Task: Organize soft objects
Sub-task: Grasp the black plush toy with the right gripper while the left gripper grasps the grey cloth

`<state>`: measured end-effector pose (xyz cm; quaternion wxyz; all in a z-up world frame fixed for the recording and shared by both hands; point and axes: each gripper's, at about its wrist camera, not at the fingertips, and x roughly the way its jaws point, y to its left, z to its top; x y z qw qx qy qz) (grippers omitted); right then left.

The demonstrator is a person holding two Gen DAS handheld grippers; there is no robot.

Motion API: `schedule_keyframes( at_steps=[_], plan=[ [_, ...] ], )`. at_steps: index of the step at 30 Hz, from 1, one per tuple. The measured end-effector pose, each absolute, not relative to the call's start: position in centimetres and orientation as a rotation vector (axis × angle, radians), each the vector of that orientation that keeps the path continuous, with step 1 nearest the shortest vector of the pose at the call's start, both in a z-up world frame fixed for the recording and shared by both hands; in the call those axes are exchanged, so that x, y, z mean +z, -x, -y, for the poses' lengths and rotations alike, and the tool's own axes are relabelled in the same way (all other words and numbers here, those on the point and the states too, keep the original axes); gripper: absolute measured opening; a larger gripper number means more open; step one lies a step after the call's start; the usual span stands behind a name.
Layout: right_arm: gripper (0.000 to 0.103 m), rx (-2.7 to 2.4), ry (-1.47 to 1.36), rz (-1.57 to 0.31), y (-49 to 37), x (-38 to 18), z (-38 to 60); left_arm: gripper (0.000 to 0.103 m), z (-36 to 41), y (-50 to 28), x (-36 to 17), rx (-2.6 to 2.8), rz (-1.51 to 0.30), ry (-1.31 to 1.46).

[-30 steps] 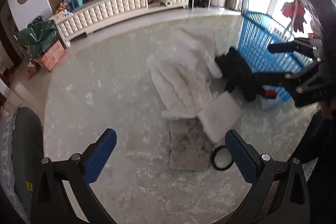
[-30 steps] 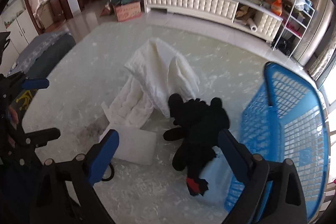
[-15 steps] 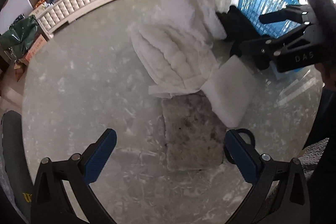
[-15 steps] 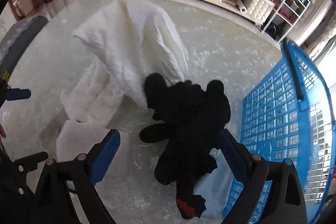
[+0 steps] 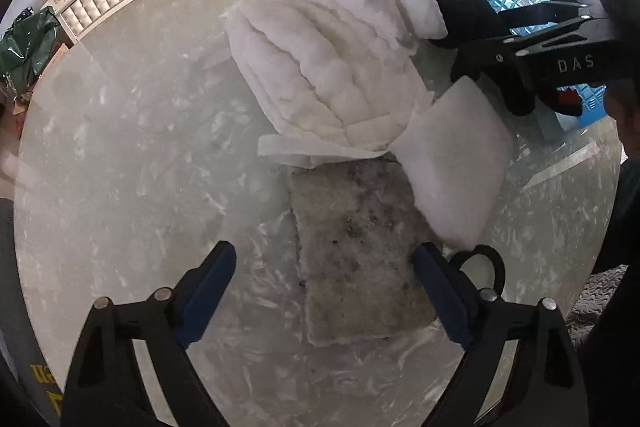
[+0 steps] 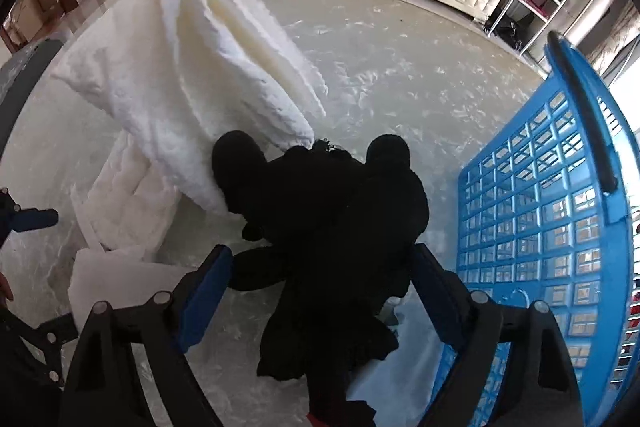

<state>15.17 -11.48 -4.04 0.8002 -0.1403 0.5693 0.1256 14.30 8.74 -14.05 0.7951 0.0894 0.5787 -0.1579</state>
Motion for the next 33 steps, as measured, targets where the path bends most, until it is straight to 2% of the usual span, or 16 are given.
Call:
schedule_keyframes(
  at_steps=[1,4,5,6,8,10,11,12,14,16,23,33],
  plan=[
    [0.085,0.272,0.294,-1.224,-15.2,-4.6,11.6,0.086,-8.8,-14.4,-13.9,-0.339,-1.246,-0.191],
    [0.078,0.294,0.270,-1.241,-16.3,-5.1,11.9,0.065,-8.5,-14.5,-13.9,-0.355,-1.235,-0.189],
    [0.077,0.301,0.267,-1.240,-16.3,-5.0,12.1,0.049,-8.6,-14.4,-13.6,-0.364,-1.230,-0.184],
    [0.073,0.306,0.264,-1.238,-16.3,-5.1,12.0,0.041,-8.7,-14.3,-13.2,-0.377,-1.225,-0.173],
    [0.067,0.314,0.260,-1.236,-16.2,-4.8,12.3,0.039,-8.7,-14.3,-13.0,-0.377,-1.229,-0.156],
    [0.056,0.323,0.266,-1.218,-15.9,-4.4,12.3,0.033,-9.0,-14.0,-12.3,-0.378,-1.230,-0.152],
    [0.054,0.326,0.273,-1.209,-15.2,-4.8,11.7,0.024,-9.2,-14.1,-12.2,-0.375,-1.232,-0.144],
    [0.051,0.328,0.278,-1.202,-15.0,-4.9,11.1,0.006,-9.5,-14.1,-12.1,-0.369,-1.231,-0.140],
    [0.047,0.337,0.283,-1.185,-14.5,-4.4,11.0,0.003,-10.6,-13.9,-11.8,-0.345,-1.231,-0.137],
    [0.023,0.328,0.296,-1.160,-13.8,-3.8,10.9,0.003,-11.4,-13.6,-11.6,-0.328,-1.232,-0.123],
    [0.022,0.366,0.271,-1.155,-11.9,-3.3,11.1,0.003,-12.9,-12.4,-9.7,-0.312,-1.198,-0.138],
    [0.021,0.409,0.292,-1.120,-9.9,-1.5,11.0,0.003,-15.4,-9.3,-2.5,-0.226,-1.045,-0.135]
  ],
)
